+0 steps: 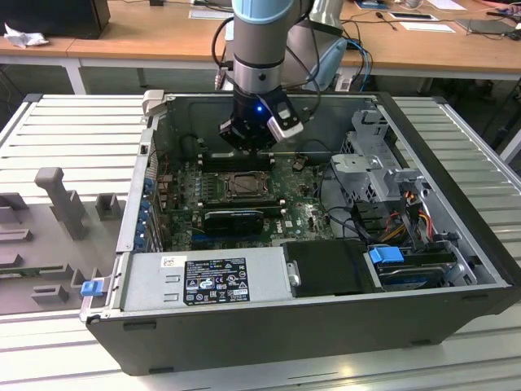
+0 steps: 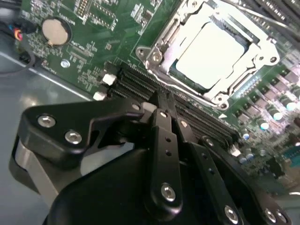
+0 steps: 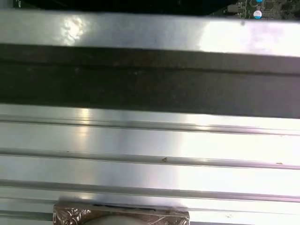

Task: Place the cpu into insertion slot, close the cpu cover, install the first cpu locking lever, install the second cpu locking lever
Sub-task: 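Install the first cpu locking lever, then install the second cpu locking lever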

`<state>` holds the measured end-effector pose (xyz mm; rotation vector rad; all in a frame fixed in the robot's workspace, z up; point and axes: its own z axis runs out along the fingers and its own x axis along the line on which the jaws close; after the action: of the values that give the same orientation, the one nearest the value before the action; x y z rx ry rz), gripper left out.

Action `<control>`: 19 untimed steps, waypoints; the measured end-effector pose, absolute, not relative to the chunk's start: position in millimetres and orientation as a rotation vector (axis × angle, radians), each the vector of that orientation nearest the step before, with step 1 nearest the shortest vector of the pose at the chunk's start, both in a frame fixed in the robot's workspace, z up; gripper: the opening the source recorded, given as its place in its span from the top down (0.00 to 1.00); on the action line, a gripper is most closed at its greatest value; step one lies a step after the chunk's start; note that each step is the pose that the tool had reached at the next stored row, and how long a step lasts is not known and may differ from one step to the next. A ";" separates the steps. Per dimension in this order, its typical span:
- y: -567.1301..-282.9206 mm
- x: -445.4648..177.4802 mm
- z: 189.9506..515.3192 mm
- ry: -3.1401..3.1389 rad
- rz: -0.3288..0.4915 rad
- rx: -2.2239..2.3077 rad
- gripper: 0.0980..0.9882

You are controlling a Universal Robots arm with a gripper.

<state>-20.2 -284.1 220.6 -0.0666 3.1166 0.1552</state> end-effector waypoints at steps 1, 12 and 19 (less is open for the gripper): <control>-284.3 -20.2 220.7 3.116 0.155 -0.066 0.99; -289.6 -20.2 220.7 3.117 0.155 -0.066 0.99; -293.1 -20.3 222.7 3.117 0.158 -0.066 0.99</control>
<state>-20.3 -293.1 222.7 -0.0661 3.1165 0.1578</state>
